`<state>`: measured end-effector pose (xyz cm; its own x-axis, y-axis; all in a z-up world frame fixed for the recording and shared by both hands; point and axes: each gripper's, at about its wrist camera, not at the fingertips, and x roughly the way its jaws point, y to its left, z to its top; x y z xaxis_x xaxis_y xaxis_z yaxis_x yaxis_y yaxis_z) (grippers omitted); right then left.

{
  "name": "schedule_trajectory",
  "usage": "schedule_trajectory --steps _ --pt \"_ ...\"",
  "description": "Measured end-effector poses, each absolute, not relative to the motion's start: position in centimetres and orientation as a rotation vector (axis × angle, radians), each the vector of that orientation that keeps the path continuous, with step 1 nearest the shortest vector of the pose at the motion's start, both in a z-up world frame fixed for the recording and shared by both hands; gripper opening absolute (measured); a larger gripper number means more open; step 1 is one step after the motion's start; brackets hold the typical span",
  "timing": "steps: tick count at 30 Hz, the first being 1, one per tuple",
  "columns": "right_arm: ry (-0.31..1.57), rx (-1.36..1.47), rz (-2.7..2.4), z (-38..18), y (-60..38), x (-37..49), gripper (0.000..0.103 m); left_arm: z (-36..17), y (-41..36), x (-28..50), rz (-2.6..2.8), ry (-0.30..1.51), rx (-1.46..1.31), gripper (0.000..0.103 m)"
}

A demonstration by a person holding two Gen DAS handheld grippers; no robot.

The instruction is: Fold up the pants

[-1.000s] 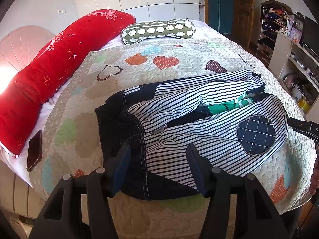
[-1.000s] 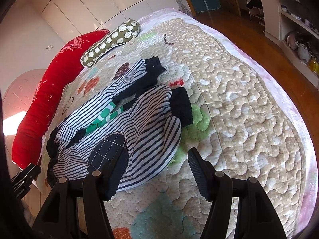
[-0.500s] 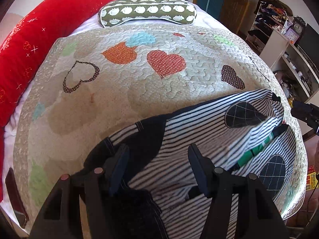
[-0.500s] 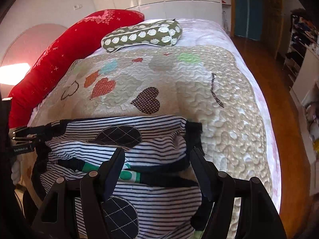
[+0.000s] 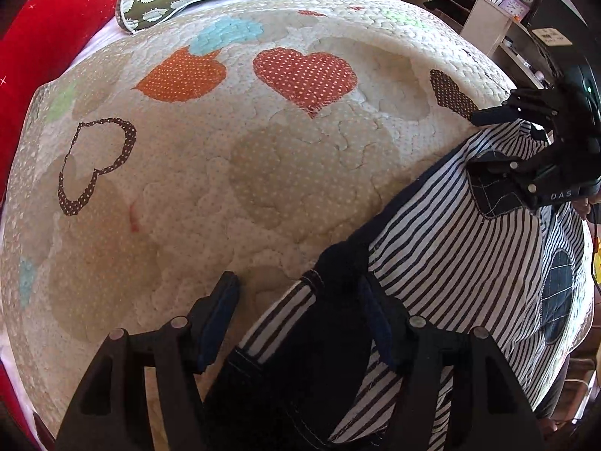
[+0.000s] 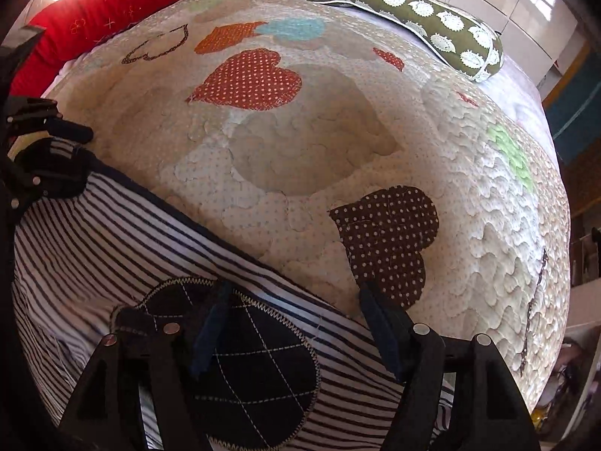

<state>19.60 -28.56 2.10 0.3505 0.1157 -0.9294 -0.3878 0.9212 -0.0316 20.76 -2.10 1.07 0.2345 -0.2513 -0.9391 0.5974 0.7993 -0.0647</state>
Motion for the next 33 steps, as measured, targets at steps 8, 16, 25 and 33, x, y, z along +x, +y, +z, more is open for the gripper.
schedule_trajectory --steps 8,16,25,33 --pt "1.106 -0.059 0.381 5.6 -28.8 16.4 0.004 4.7 -2.4 16.9 -0.614 1.112 0.310 0.005" --pt "0.934 -0.039 0.297 11.1 -30.2 5.7 0.004 11.7 -0.5 7.2 -0.600 0.911 0.237 0.005" --pt "0.917 0.102 0.277 7.6 -29.5 -6.5 0.007 5.6 0.0 -3.9 -0.528 0.959 0.276 0.006" --pt "0.890 0.197 0.141 7.4 -30.6 -11.6 0.033 5.3 3.1 -7.2 -0.505 0.979 0.243 0.009"
